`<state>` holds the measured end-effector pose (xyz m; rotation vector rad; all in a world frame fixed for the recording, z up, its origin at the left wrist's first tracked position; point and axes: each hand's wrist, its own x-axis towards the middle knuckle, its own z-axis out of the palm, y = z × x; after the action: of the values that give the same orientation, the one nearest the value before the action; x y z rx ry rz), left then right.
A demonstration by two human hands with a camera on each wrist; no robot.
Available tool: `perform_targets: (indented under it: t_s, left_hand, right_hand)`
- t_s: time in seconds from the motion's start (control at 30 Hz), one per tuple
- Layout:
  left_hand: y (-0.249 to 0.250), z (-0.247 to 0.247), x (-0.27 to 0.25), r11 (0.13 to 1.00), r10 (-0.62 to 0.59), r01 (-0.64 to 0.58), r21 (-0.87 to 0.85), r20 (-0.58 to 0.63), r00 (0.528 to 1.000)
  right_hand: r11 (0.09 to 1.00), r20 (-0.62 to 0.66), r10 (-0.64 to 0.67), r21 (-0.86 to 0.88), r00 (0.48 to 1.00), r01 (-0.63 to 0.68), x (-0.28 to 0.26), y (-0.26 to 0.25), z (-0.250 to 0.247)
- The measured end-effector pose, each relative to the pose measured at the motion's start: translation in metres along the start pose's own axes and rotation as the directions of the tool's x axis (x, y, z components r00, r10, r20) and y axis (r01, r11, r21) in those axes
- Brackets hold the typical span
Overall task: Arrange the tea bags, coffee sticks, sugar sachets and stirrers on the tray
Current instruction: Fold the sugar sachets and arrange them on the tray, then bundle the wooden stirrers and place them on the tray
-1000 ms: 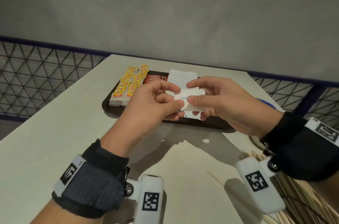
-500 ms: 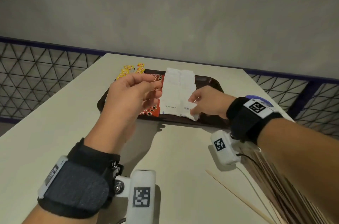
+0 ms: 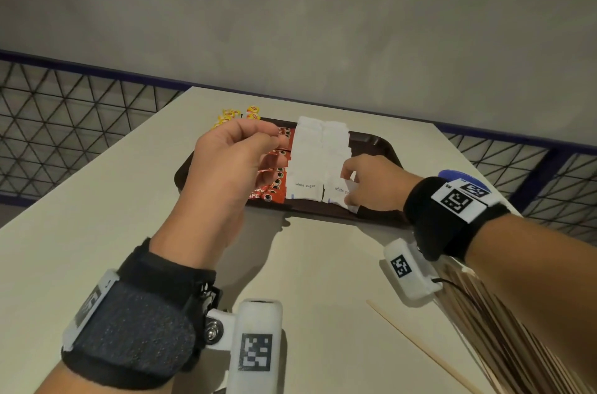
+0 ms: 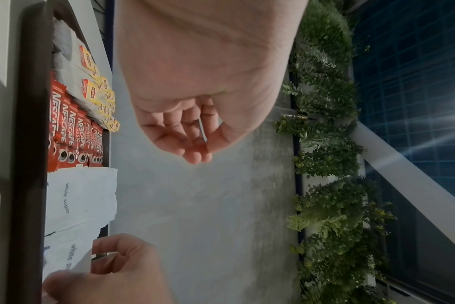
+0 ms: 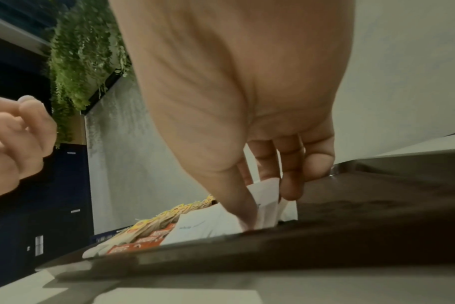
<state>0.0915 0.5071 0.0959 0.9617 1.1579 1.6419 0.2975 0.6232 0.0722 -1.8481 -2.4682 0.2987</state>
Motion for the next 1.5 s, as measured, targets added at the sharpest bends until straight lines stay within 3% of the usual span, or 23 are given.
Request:
perform_targets:
  t_s: [0.27, 0.43, 0.97, 1.17, 1.27, 1.33, 1.5]
  left_hand:
    - [0.000, 0.001, -0.002, 1.000, 0.000, 0.000, 0.028, -0.006, 1.000]
    - [0.000, 0.003, -0.002, 0.999, 0.001, 0.000, 0.035, -0.008, 1.000]
    - [-0.001, 0.002, 0.000, 1.000, 0.014, -0.014, 0.011, 0.002, 1.000]
    - [0.006, 0.004, -0.007, 1.000, 0.004, -0.004, 0.003, 0.103, 0.995]
    - [0.009, 0.005, -0.014, 0.998, -0.022, 0.006, 0.068, 0.232, 0.972]
    - [0.012, 0.007, -0.018, 0.982, -0.035, -0.025, 0.188, 0.309, 0.950]
    - [0.029, 0.031, -0.046, 0.843, -0.059, -0.234, 0.484, 0.515, 0.855]
  right_hand:
    - [0.997, -0.089, -0.077, -0.020, 0.993, 0.075, -0.006, -0.002, -0.002]
    - [0.984, -0.011, -0.176, -0.010, 0.984, 0.176, -0.011, -0.004, 0.000]
    - [0.981, 0.013, -0.193, 0.007, 0.981, 0.192, -0.002, -0.005, 0.005]
    - [0.982, 0.004, -0.169, 0.082, 0.986, 0.169, -0.071, -0.003, -0.042]
    - [0.994, 0.014, -0.092, 0.057, 0.996, 0.091, -0.139, 0.014, -0.061]
    - [0.999, 0.073, 0.034, -0.020, 0.997, -0.033, -0.183, 0.036, -0.061]
    - [0.926, 0.237, 0.378, -0.119, 0.895, -0.359, -0.259, 0.091, -0.028]
